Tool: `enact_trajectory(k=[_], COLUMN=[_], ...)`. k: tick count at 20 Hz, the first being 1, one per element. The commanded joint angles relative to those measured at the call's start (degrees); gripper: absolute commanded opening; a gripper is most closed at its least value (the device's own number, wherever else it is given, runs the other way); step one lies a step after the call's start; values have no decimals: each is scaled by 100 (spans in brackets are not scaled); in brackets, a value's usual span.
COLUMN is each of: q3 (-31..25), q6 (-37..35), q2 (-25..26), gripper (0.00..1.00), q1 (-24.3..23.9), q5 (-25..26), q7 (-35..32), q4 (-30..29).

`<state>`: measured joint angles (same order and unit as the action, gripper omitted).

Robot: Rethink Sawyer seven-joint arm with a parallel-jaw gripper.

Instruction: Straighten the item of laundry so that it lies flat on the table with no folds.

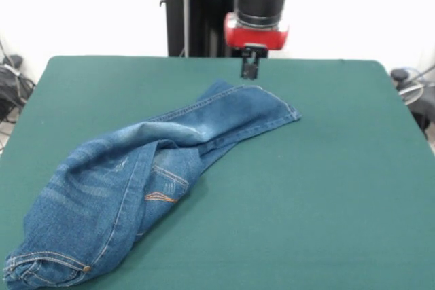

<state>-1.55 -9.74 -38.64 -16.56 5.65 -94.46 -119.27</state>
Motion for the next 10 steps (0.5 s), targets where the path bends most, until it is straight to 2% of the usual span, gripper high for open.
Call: enact_trajectory(k=[1,10], q3=[-528,-419], q6=[-430,-256], q2=[285,703], gripper=[0,0], q1=[-495,-514], q5=[491,863], q7=[161,-47], q4=[549,904])
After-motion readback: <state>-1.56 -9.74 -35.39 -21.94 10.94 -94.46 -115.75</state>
